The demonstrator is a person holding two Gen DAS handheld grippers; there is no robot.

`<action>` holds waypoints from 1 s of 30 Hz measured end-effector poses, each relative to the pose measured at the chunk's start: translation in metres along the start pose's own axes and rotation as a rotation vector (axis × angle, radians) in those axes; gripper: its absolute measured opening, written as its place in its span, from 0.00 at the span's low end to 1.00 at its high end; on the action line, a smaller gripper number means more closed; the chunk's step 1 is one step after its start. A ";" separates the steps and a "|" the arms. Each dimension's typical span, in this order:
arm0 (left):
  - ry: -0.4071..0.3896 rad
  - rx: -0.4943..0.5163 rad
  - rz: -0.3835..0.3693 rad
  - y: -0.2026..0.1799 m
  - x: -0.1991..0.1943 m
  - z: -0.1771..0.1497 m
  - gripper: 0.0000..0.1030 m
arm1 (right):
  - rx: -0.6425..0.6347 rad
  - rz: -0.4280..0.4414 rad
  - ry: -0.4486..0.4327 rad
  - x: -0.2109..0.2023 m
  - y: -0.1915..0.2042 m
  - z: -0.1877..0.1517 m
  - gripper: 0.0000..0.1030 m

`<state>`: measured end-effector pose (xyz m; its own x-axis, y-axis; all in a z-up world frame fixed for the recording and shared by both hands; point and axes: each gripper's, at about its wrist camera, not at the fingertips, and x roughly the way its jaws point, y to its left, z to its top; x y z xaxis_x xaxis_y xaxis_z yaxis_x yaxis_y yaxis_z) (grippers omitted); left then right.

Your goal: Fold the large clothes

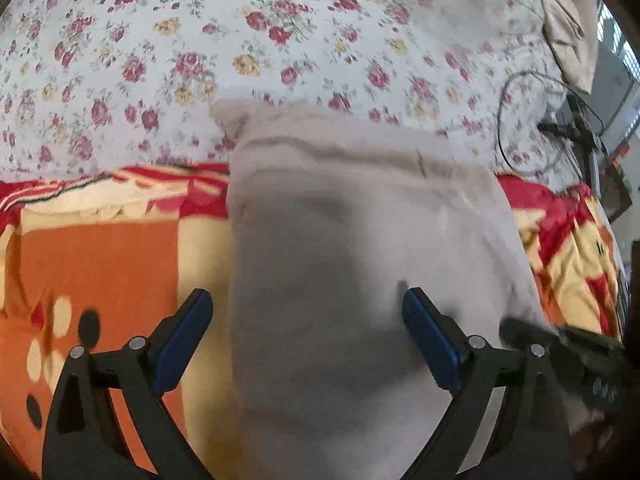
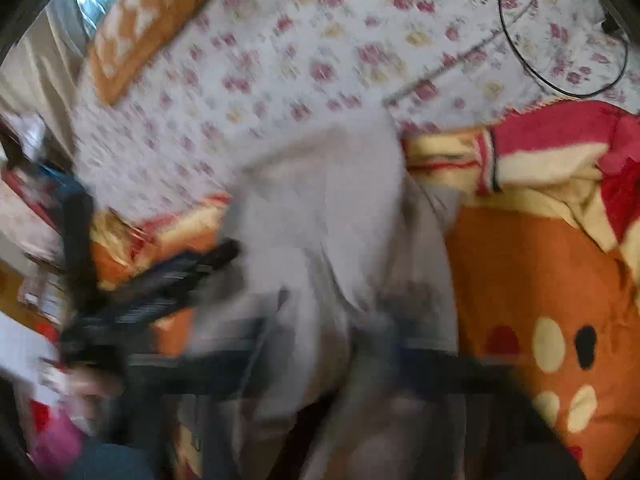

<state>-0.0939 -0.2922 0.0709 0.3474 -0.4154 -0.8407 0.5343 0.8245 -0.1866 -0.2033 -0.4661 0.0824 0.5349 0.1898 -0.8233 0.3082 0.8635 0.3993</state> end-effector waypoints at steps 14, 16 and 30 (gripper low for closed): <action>0.036 -0.023 0.006 0.006 0.008 -0.038 0.94 | 0.040 -0.116 -0.212 -0.058 0.003 -0.004 0.51; 0.036 -0.026 0.006 0.006 0.009 -0.038 0.94 | 0.023 -0.053 -0.210 -0.052 0.014 0.009 0.51; 0.034 0.002 0.000 -0.003 0.016 -0.040 0.95 | 0.163 -0.130 -0.158 0.064 -0.046 0.033 0.53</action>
<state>-0.1208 -0.2861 0.0376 0.3214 -0.4023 -0.8572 0.5356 0.8238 -0.1858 -0.1571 -0.5094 0.0247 0.5951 -0.0040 -0.8036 0.4983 0.7864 0.3651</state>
